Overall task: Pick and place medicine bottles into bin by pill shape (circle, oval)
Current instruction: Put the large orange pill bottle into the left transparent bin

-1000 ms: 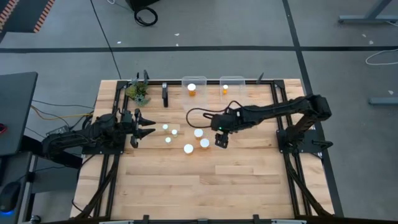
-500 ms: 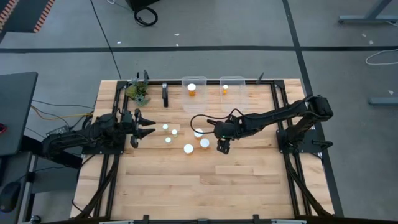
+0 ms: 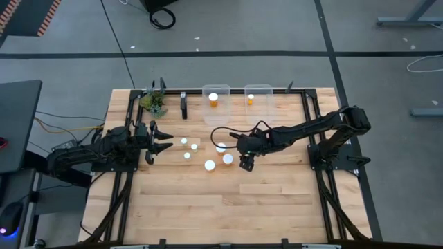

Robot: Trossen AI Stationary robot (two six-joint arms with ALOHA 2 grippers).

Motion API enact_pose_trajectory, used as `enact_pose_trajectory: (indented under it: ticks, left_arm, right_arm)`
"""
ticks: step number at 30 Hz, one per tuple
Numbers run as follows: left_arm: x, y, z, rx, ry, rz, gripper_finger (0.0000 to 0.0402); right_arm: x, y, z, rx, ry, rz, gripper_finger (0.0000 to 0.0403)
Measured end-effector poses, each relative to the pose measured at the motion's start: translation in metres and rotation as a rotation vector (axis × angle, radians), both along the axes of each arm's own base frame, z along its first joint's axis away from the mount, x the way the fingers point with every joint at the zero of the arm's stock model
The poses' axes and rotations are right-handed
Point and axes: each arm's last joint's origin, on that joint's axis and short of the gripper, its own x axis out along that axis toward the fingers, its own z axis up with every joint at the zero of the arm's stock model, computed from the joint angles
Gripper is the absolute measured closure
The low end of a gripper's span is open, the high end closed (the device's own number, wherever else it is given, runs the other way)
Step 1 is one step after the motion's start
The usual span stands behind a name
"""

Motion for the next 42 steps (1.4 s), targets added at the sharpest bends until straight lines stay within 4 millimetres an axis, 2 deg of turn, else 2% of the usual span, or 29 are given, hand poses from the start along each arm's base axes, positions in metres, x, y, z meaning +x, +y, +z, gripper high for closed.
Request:
enact_pose_trajectory:
  ticks: [42]
  left_arm:
    - [0.0, 0.0, 0.0001, 0.0, 0.0, 0.0, 0.023]
  right_arm:
    - [0.0038, -0.0005, 0.0021, -0.025, -0.04, 0.005, 0.0106]
